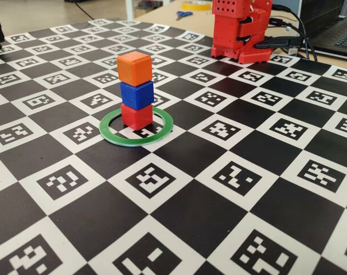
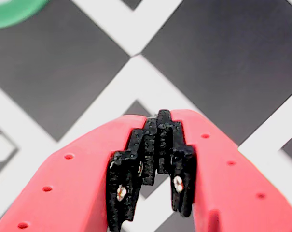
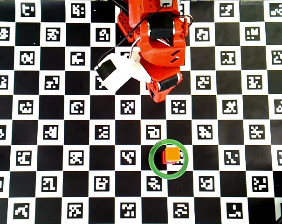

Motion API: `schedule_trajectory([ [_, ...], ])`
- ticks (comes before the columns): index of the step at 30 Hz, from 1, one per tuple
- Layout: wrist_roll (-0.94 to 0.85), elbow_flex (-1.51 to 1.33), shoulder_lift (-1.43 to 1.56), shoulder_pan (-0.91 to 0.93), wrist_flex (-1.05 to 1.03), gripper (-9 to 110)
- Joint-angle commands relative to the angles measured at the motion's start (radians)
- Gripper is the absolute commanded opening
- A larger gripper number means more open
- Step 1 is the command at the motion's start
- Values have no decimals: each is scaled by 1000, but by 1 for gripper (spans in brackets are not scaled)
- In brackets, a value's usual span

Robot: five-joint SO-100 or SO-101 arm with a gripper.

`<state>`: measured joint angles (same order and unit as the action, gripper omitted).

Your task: Grab the red cube then put it in the green circle then put the blue cube on top and finally the orange cube on top

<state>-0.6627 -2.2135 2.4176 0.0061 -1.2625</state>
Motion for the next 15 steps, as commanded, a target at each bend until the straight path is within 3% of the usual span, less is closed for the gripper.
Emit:
schedule_trajectory([
  [1,-101,-132,186,32,80,-6],
  [15,-393,-574,675,124,133,-6],
])
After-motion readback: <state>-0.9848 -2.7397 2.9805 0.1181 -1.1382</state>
